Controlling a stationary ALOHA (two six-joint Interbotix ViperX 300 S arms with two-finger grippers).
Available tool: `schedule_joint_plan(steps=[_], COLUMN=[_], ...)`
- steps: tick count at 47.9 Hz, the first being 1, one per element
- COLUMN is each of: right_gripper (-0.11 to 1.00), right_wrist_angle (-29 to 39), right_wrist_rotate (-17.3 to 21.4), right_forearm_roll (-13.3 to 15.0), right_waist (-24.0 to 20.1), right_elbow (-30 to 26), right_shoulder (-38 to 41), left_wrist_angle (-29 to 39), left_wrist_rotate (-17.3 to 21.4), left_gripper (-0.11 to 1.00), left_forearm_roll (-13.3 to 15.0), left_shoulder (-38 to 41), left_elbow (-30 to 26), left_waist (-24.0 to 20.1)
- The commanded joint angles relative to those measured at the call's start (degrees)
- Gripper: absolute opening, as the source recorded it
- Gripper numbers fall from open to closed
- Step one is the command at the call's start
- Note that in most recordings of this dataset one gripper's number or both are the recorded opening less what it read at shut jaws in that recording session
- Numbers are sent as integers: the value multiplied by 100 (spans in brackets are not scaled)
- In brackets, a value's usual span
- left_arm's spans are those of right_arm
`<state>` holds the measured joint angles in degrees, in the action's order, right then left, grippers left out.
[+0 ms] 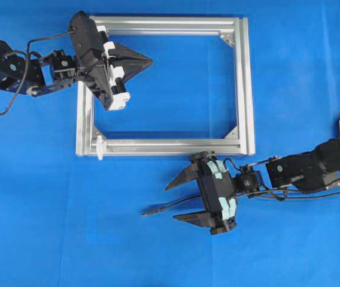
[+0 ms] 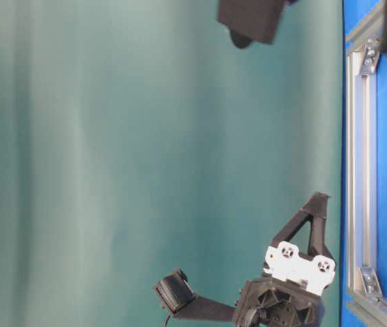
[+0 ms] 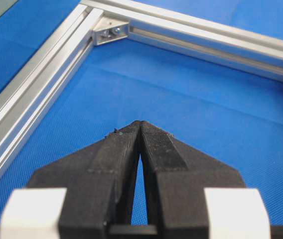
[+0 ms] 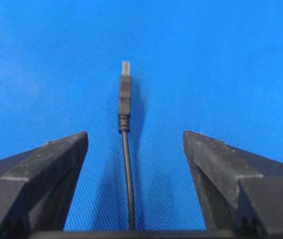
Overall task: Insert the wire through the string loop located on the left side.
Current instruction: 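Close the right gripper on the black USB cable near its plug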
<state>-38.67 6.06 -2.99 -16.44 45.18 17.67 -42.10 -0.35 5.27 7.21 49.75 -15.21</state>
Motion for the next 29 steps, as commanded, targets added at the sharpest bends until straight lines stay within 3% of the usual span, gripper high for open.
schedule_joint_plan(steps=[1, 20, 24, 29], right_gripper=[78, 73, 61, 30], right_wrist_angle=[-62, -79, -88, -70], right_wrist_rotate=[9, 0, -9, -18], right_forearm_roll=[-44, -44, -18, 26], right_waist=[-18, -53, -53, -44], right_elbow=[-79, -105, -97, -88], right_shoulder=[-70, 97, 105, 105], left_wrist_angle=[-26, -26, -26, -26], left_wrist_rotate=[0, 0, 0, 0], left_gripper=[0, 0, 0, 0], left_forearm_roll=[-18, -18, -18, -18], left_shoulder=[-185, -193, -193, -193], left_elbow=[-26, -18, -18, -18], left_waist=[0, 0, 0, -9])
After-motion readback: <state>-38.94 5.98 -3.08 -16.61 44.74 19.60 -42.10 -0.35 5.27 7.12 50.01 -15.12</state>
